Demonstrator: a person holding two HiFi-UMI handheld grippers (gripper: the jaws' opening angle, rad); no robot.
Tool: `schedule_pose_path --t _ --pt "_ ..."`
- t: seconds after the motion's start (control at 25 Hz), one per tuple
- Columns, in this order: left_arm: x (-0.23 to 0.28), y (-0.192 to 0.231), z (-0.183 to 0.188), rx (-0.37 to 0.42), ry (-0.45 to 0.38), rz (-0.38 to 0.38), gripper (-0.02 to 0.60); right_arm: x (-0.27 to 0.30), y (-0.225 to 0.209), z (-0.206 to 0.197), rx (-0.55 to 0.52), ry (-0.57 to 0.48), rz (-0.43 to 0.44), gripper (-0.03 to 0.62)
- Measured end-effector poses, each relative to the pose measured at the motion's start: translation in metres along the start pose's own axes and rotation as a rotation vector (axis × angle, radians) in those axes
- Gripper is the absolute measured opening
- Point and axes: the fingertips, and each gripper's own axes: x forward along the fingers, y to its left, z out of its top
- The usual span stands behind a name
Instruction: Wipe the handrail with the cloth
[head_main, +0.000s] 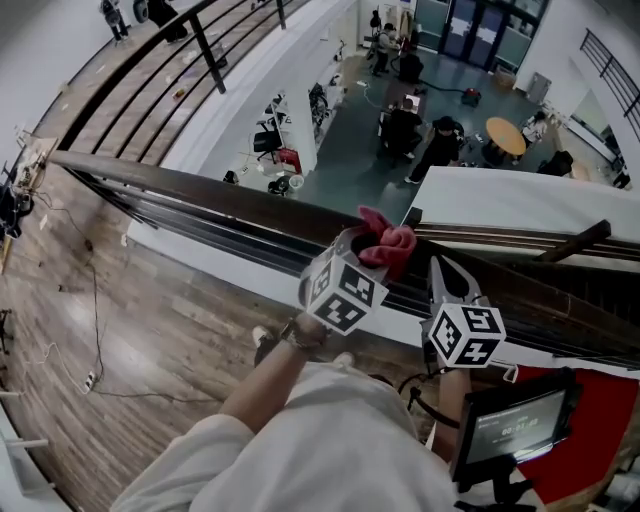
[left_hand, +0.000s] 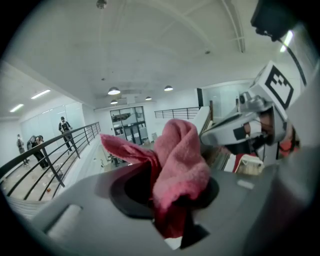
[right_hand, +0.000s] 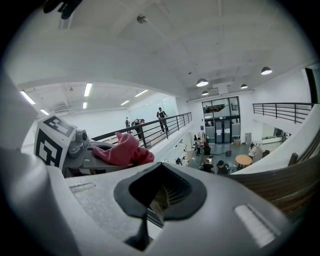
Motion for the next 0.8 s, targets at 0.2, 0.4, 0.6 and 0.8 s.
schedule_pose_path --t 0.2,0.4,0.6,0.8 --pt "-0.002 0.007 -0.003 0.003 0.014 -0.017 0.143 0.005 0.006 0.002 -0.006 0.001 0.005 0.003" --pt "-0.003 0.019 -0.003 0.021 0.039 -0.004 0.143 0.008 0.008 0.002 -0.011 0.007 0.007 0.003" --pt "-0.003 0.026 -0.002 -0.002 0.058 -0.009 0.141 0.014 0.014 0.002 -0.012 0.018 0.011 0.003" --pt "-0.005 0.03 -0.003 -0.02 0.072 -0.017 0.141 0.02 0.02 0.005 -0.018 0.023 0.016 0.003"
